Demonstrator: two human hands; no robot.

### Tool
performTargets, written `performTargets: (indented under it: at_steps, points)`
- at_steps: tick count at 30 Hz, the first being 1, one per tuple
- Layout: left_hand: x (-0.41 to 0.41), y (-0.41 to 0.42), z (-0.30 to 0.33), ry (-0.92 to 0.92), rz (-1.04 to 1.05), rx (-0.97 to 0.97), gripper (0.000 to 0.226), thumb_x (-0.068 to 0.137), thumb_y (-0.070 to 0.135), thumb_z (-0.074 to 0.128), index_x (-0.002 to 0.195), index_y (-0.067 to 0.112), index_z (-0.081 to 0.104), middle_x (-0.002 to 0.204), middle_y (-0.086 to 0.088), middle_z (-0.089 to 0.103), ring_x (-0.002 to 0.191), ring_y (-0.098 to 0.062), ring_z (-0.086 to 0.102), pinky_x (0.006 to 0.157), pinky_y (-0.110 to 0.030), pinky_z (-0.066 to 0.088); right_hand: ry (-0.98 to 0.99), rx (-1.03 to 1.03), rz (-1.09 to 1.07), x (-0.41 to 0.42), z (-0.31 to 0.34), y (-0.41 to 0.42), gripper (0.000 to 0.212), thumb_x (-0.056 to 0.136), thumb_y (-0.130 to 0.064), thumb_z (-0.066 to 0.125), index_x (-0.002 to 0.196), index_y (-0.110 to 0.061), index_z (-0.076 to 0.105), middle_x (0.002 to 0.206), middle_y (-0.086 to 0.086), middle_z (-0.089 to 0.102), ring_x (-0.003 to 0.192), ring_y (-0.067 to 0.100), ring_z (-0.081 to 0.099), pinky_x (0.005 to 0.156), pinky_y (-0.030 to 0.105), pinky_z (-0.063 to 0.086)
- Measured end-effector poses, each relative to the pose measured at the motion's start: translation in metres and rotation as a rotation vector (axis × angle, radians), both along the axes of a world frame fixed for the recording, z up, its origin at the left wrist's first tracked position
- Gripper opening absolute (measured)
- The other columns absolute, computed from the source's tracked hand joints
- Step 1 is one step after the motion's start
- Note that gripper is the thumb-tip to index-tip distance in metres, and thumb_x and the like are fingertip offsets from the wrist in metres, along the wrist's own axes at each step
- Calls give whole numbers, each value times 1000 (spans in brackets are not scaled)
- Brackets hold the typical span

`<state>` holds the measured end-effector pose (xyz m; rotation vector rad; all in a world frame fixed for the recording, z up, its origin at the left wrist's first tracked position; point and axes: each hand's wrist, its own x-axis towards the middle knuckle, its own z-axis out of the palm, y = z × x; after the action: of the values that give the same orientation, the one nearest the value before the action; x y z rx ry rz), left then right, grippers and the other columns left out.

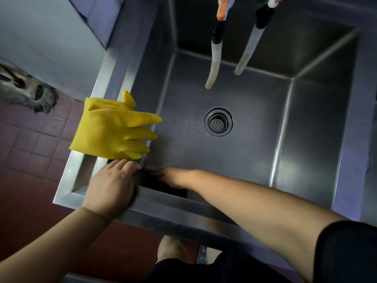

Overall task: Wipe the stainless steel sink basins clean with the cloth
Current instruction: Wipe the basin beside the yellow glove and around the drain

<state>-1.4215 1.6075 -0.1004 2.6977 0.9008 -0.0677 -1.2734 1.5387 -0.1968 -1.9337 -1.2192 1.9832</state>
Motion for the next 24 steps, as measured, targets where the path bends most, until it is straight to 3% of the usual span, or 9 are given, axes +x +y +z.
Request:
performTargets:
  at_steps: [5,11,18,22,24]
  points:
    - [0,-2,3,-21,-2,5,32,77,19,37,82,10,67,73,-8,65,68,-32,64,56,-33,51,-6,4,-11,18,29,-23,40,97,-4,43,134,-15,54,136,6,54,119,26,55,96,24,40]
    - [-1,-5,8,-6,-19,23,35,74,21,36,82,8,67,73,-11,65,68,-34,64,55,-36,52,-194,-136,40,71,70,-98,40,98,-9,41,135,-20,53,142,3,49,127,22,48,108,27,33]
    - [-2,-12,14,39,-33,110,24,71,19,44,77,7,64,67,-11,62,61,-35,64,46,-37,50,-386,-329,40,113,141,-166,44,97,-6,36,132,-22,56,135,3,54,116,21,52,90,22,38]
    - [-3,-18,22,45,-78,193,23,66,16,45,78,4,62,64,-13,56,55,-34,62,43,-34,47,-563,-273,27,104,177,-180,44,96,-3,38,130,-22,57,114,4,57,96,21,51,61,20,33]
    - [0,-24,31,37,-108,187,30,65,17,41,80,3,64,66,-13,56,55,-34,61,43,-34,49,-635,-179,-99,95,190,-187,40,96,-5,41,131,-20,56,122,7,58,100,22,53,63,18,33]
